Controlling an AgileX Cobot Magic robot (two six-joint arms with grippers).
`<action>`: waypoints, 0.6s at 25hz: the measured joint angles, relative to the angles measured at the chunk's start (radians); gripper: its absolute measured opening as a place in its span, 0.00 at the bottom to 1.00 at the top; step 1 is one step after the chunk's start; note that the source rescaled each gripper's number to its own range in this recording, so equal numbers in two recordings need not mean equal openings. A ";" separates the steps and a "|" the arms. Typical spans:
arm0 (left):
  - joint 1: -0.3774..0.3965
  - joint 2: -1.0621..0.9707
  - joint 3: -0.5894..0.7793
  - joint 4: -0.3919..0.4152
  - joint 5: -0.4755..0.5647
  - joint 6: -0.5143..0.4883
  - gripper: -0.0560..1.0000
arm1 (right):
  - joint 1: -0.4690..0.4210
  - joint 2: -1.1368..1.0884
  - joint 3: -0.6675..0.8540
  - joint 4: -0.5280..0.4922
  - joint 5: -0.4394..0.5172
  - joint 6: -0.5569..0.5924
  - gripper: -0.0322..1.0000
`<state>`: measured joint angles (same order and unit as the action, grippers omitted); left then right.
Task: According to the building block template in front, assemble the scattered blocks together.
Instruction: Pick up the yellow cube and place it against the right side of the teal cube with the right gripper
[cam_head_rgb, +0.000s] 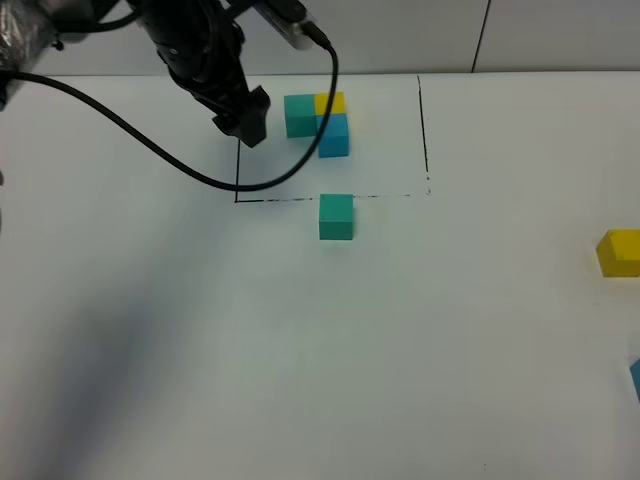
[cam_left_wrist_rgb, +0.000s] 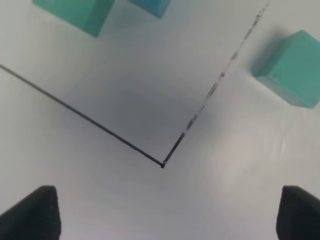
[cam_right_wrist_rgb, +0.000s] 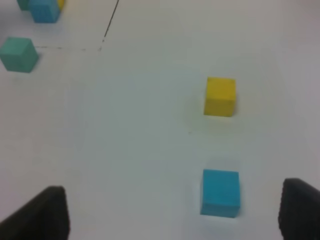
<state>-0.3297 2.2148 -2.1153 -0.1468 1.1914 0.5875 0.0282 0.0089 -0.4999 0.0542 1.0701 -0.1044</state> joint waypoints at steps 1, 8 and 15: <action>0.020 -0.015 0.017 -0.005 0.000 -0.017 1.00 | 0.000 0.000 0.000 0.000 0.000 0.001 0.72; 0.196 -0.165 0.281 -0.007 -0.010 -0.037 0.99 | 0.000 0.000 0.000 0.000 0.000 0.001 0.72; 0.363 -0.466 0.707 0.004 -0.263 -0.113 0.98 | 0.000 0.000 0.000 0.000 0.000 0.001 0.72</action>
<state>0.0330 1.7483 -1.4080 -0.1429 0.9288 0.4740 0.0282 0.0089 -0.4999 0.0542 1.0701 -0.1034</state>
